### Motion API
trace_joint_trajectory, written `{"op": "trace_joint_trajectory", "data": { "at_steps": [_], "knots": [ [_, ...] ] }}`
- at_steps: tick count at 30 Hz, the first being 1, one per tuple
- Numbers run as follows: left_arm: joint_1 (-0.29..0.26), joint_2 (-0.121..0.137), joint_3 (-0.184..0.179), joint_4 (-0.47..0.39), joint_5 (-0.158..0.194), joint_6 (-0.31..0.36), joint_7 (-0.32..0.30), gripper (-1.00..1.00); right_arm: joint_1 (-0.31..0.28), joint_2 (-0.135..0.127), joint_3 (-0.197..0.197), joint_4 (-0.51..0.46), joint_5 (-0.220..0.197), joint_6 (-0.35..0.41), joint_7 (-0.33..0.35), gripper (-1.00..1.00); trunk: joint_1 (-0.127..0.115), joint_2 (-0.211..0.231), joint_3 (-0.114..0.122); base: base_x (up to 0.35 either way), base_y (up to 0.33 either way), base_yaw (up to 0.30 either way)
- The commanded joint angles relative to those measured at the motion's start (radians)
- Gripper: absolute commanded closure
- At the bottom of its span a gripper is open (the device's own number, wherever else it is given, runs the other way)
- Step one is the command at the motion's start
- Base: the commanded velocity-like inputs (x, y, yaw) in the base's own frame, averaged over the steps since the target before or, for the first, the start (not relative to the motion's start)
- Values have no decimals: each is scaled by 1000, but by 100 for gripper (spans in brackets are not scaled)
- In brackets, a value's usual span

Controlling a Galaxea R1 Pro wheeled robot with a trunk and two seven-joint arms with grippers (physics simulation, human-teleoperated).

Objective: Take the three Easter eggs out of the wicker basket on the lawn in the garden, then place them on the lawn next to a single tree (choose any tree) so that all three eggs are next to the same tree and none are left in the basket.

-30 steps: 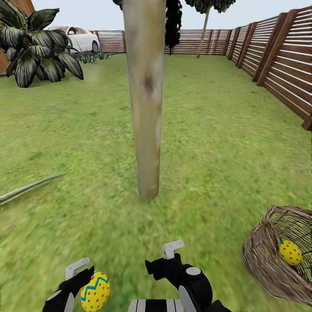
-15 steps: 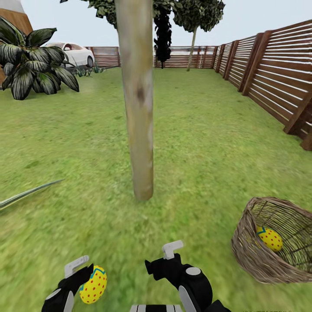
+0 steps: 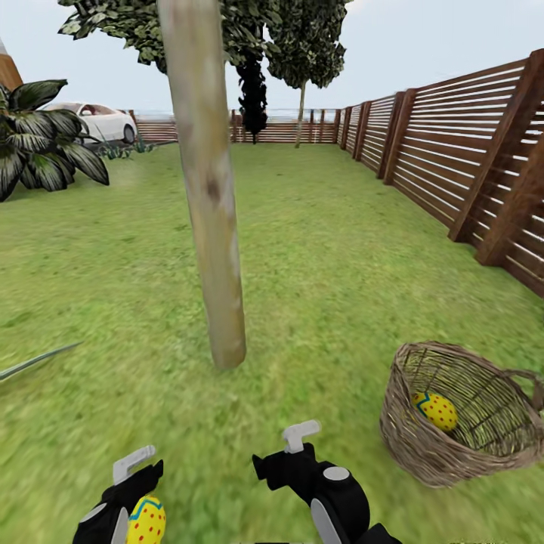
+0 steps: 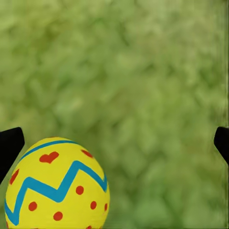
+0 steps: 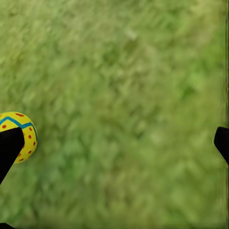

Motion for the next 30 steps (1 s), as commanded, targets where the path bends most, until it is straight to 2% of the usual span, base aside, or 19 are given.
{"op": "trace_joint_trajectory", "data": {
  "at_steps": [1, 30],
  "knots": [
    [-1, -1, 5, -2, -9, 6, -7, -100, -1, 0, 2, 3, -10, 4, -10, -100, -1, 0, 4, 0, 0, -232],
    [-1, -2, 5, -2, -13, 8, -4, -100, -1, 0, 2, 25, -10, 4, -10, -100, -13, 6, 145, 0, 0, -226]
  ]
}}
